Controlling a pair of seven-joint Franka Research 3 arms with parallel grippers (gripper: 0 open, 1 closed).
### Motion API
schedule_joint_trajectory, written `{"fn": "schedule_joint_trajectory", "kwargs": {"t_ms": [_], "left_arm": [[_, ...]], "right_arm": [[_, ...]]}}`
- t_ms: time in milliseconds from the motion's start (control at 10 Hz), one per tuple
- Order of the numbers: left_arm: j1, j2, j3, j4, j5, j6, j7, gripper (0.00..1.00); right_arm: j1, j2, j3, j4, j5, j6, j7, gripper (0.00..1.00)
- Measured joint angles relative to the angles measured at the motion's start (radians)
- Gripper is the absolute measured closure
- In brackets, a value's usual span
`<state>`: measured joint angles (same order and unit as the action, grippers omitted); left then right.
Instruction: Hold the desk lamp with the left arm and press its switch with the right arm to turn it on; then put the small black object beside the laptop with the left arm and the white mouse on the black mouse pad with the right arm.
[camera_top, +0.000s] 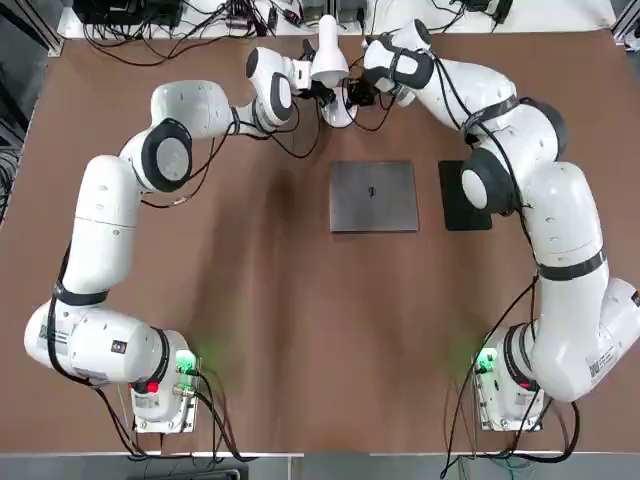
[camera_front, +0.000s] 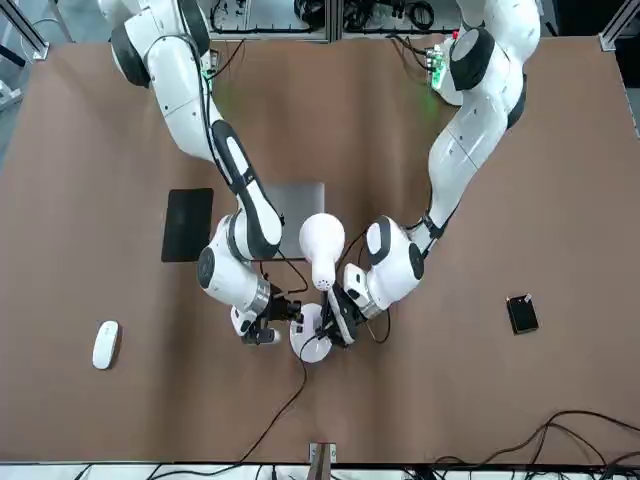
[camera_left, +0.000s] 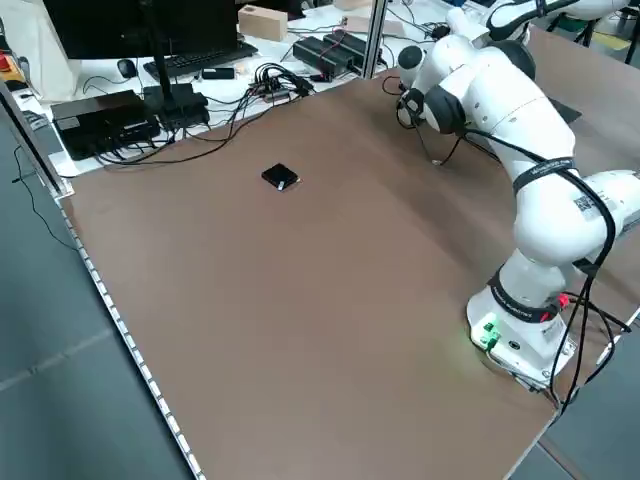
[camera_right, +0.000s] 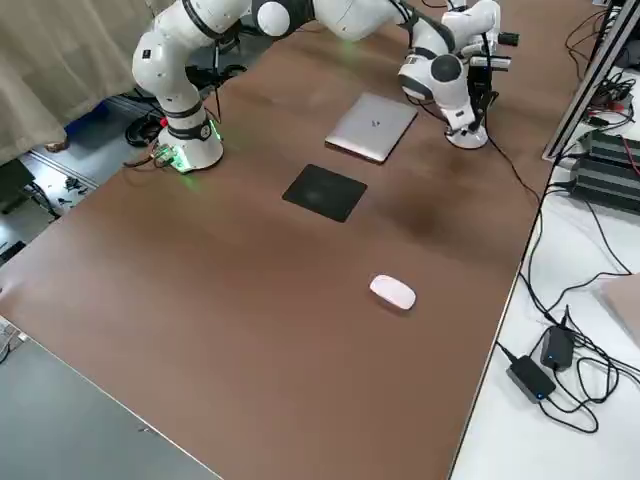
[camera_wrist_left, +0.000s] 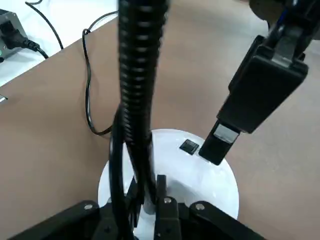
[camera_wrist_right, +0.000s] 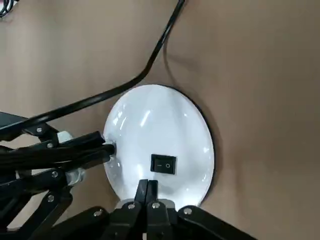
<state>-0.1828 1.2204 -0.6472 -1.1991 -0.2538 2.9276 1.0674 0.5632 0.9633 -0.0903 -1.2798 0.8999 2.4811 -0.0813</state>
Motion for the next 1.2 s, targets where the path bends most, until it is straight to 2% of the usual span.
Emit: {"fn": "schedule_joint_trajectory", "kwargs": {"t_ms": [600, 1200], "left_arm": [[-0.004, 0.001, 0.000, -0.006, 0.000, 0.023, -0.001, 0.83], [-0.004, 0.001, 0.000, -0.006, 0.000, 0.024, -0.001, 0.83]], "right_arm": [[-0.001, 0.043, -0.003, 0.065, 0.000, 0.000, 0.000, 0.99], [-0.003, 0.046, -0.009, 0.070, 0.000, 0.000, 0.000, 0.99]]}}
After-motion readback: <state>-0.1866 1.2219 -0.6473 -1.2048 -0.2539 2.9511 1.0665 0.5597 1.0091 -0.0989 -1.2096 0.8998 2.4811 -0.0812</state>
